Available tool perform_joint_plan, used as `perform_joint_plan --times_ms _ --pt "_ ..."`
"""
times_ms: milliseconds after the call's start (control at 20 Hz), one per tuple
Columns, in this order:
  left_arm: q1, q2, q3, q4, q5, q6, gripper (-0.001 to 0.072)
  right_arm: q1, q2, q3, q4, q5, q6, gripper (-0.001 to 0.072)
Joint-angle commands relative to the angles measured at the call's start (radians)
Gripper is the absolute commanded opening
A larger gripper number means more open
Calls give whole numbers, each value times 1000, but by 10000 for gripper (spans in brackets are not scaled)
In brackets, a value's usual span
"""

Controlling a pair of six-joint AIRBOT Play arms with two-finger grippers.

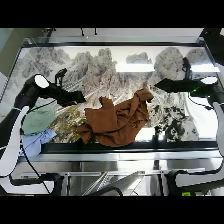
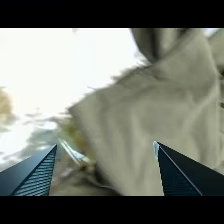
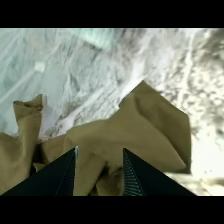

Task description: Fold the shirts.

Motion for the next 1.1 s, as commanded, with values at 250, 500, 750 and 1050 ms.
perform_joint_plan --times_ms 250,500,750,1050 --pt "-48 -174 4 -10 -18 154 671 31 366 -517 -238 175 373 339" --pt "-125 -285 100 -9 -15 182 643 309 573 -869 -235 -4 559 411" --pt "-126 -321 187 -6 -82 182 295 586 481 -912 -235 -291 640 492" --pt "-92 -329 187 -8 -127 191 126 642 264 -895 101 -438 339 489"
